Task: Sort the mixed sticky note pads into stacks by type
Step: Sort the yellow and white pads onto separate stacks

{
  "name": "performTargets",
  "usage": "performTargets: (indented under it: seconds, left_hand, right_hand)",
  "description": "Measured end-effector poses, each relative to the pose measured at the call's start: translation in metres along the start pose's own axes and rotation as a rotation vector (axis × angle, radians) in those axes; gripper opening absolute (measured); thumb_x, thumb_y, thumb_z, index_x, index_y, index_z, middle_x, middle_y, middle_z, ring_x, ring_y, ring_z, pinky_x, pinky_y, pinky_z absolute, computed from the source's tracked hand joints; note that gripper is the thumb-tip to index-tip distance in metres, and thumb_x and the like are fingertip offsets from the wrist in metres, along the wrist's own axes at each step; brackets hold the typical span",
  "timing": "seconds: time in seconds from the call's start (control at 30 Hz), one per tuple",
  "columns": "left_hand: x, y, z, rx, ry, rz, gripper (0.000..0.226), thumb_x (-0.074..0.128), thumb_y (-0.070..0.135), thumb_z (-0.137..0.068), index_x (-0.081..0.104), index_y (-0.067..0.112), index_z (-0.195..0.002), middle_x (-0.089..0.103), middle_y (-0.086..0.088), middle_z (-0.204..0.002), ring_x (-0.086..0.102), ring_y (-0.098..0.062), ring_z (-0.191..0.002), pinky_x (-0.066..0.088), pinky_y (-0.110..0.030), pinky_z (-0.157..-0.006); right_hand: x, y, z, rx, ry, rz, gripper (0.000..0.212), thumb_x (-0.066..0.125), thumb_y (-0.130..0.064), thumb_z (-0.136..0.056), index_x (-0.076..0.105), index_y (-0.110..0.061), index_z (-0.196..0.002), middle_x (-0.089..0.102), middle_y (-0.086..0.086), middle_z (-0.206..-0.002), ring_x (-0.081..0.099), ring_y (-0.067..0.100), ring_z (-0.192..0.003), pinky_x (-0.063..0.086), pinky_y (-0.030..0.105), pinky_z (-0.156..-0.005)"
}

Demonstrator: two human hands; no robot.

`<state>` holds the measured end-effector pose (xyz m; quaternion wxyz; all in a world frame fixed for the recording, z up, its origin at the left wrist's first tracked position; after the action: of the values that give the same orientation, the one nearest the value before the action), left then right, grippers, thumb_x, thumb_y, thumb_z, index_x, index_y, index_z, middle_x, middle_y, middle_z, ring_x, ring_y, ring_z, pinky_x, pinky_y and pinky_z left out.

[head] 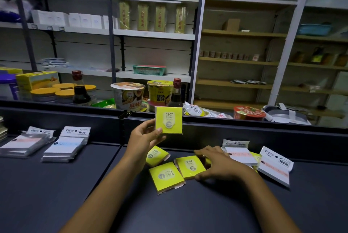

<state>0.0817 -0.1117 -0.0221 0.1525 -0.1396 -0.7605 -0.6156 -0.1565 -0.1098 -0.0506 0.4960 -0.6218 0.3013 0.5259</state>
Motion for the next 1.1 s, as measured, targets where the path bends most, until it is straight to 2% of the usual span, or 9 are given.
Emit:
performTargets:
  seconds: [0.13,0.23,0.4,0.5,0.63,0.73,0.83,0.9,1.1]
  left_hand:
    - [-0.001,-0.001,-0.001,0.001,0.012,-0.002,0.026,0.062,-0.001,-0.089,0.063,0.018,-0.107,0.073,-0.008,-0.105,0.073,-0.022,-0.095,0.059,-0.024,-0.069]
    - [-0.003,-0.002,-0.001,0.001,0.015,-0.015,0.027,0.063,-0.001,-0.089,0.062,0.017,-0.109,0.073,-0.01,-0.107,0.073,-0.023,-0.097,0.06,-0.025,-0.07]
    - [-0.006,-0.004,-0.001,0.008,0.038,-0.017,0.028,0.064,0.0,-0.09,0.062,0.015,-0.113,0.073,-0.01,-0.108,0.073,-0.023,-0.097,0.061,-0.027,-0.072]
    - [-0.006,-0.006,0.001,0.0,0.055,-0.014,0.03,0.063,0.0,-0.089,0.061,0.011,-0.117,0.072,-0.011,-0.109,0.072,-0.024,-0.098,0.061,-0.027,-0.073]
    - [-0.01,-0.004,0.009,0.019,0.1,-0.02,0.032,0.062,-0.002,-0.09,0.061,0.007,-0.12,0.071,-0.014,-0.111,0.071,-0.027,-0.101,0.061,-0.028,-0.076]
    - [-0.017,0.001,0.025,0.063,0.126,-0.042,0.032,0.063,-0.002,-0.09,0.062,0.006,-0.121,0.073,-0.012,-0.107,0.072,-0.025,-0.098,0.061,-0.027,-0.074]
    - [-0.032,0.01,0.047,0.123,0.144,-0.085,0.033,0.065,-0.001,-0.089,0.064,0.008,-0.121,0.074,-0.012,-0.106,0.073,-0.027,-0.096,0.06,-0.028,-0.075]
    - [-0.045,0.018,0.062,0.168,0.165,-0.093,0.032,0.065,-0.002,-0.089,0.065,0.008,-0.12,0.073,-0.014,-0.104,0.073,-0.029,-0.093,0.06,-0.028,-0.074]
    - [-0.083,0.059,0.103,0.268,0.197,-0.118,0.032,0.066,-0.004,-0.087,0.066,0.009,-0.116,0.072,-0.013,-0.106,0.073,-0.024,-0.093,0.059,-0.025,-0.071]
  right_hand:
    - [-0.001,0.001,0.001,-0.011,0.031,0.021,0.076,0.075,-0.065,-0.07,0.045,-0.035,-0.134,0.042,-0.008,-0.126,0.034,0.012,-0.115,0.036,0.034,-0.102]
    - [-0.003,0.003,0.003,-0.019,0.105,-0.01,0.076,0.078,-0.065,-0.061,0.043,-0.037,-0.122,0.04,-0.01,-0.12,0.035,0.01,-0.112,0.039,0.033,-0.098]
    - [-0.009,-0.001,0.008,-0.044,0.203,-0.31,0.074,0.087,-0.046,-0.059,0.035,-0.043,-0.112,0.053,-0.014,-0.113,0.059,0.009,-0.098,0.055,0.029,-0.083]
    - [-0.016,-0.007,0.012,-0.073,0.299,-0.508,0.074,0.088,-0.025,-0.064,0.036,-0.042,-0.115,0.063,-0.007,-0.107,0.069,0.015,-0.088,0.06,0.036,-0.079]
    - [-0.02,-0.014,0.017,-0.098,0.376,-0.75,0.076,0.081,-0.004,-0.075,0.04,-0.046,-0.123,0.065,0.0,-0.118,0.068,0.019,-0.103,0.06,0.038,-0.083]
    - [-0.023,-0.02,0.024,-0.086,0.422,-0.831,0.08,0.074,0.0,-0.081,0.039,-0.052,-0.131,0.063,-0.004,-0.12,0.063,0.018,-0.112,0.057,0.041,-0.088]
    - [-0.022,-0.038,0.035,-0.112,0.487,-0.86,0.081,0.071,0.001,-0.083,0.039,-0.053,-0.135,0.067,-0.011,-0.113,0.065,0.004,-0.103,0.054,0.023,-0.078]
    - [-0.017,-0.056,0.041,-0.145,0.501,-0.918,0.08,0.069,0.007,-0.083,0.041,-0.045,-0.137,0.069,-0.006,-0.11,0.067,0.0,-0.098,0.052,0.013,-0.072]
    - [-0.011,-0.122,0.056,-0.228,0.556,-0.957,0.069,0.066,0.014,-0.083,0.049,-0.031,-0.132,0.068,0.006,-0.11,0.071,0.011,-0.096,0.056,0.021,-0.077]
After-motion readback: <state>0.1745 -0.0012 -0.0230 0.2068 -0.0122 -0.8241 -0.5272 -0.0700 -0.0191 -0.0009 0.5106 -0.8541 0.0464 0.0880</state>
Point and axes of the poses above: each hand's wrist, its own z-axis away from the middle knuckle, its own x-axis out of the palm, y = z × x, the point moved 5 cm from there along -z, towards the middle knuckle
